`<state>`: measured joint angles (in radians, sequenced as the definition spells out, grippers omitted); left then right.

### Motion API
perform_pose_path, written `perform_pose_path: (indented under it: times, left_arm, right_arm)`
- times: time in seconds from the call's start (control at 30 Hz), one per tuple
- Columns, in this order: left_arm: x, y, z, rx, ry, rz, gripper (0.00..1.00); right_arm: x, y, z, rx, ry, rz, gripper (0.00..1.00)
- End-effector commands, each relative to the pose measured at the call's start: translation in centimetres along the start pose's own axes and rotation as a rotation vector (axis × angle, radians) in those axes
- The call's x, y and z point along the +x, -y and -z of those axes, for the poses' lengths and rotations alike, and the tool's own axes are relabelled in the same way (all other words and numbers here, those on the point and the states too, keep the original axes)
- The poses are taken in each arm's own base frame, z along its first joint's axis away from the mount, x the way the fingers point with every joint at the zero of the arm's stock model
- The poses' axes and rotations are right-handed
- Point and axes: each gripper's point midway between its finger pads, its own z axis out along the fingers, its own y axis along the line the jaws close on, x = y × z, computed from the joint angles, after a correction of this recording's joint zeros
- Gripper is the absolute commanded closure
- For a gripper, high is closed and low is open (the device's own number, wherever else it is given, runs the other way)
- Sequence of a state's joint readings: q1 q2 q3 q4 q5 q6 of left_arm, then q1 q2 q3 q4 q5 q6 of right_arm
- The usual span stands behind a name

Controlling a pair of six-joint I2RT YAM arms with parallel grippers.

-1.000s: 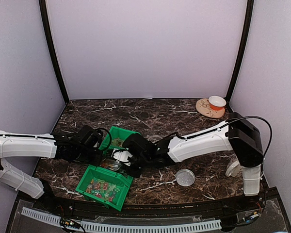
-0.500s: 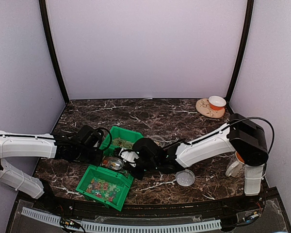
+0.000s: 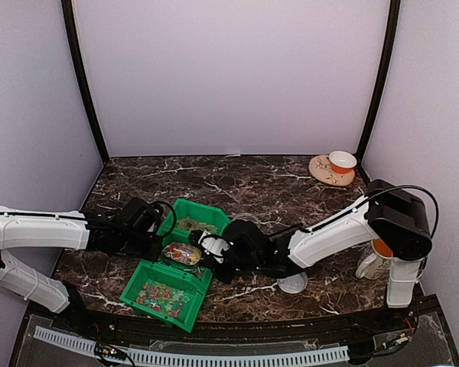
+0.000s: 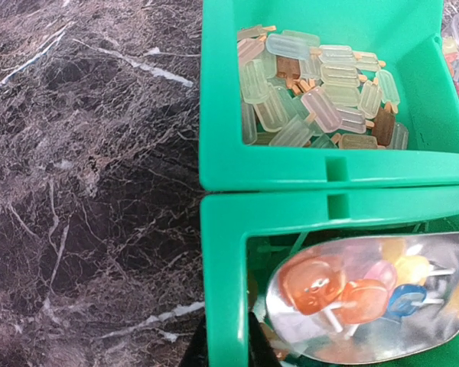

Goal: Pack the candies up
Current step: Scoop the fake candies from the storage box, then place the fake candies in the packing bottle.

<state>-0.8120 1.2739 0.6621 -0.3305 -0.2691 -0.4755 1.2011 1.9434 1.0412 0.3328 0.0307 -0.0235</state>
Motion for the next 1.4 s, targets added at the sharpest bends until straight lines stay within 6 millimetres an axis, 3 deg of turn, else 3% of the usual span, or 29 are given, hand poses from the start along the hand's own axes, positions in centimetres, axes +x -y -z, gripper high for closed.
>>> perform_pose_path:
  times: [0.0,0.47,1.17,1.37]
  left_arm:
    - [-1.8,0.3,0.8,0.014,0.093,0.028,1.00]
    - [-1.5,-0.1,0.8,-0.003,0.090,0.030,1.00]
    - [-1.6,-0.2,0.8,-0.004,0.095,0.032,1.00]
    - [-1.4,-0.1,0.6,-0.004,0.091,0.031,1.00]
  right_arm:
    - [-4.0,1.3,2.0,0.041,0.159,-0.029,1.00]
    - [-4.6,2.2,4.3,0.090,0.231,-0.024,1.00]
    - [-4.7,7.3,9.5,0.315,0.361,-0.113,1.00]
    - [-4.5,8.6,10.1,0.389,0.357,-0.120,1.00]
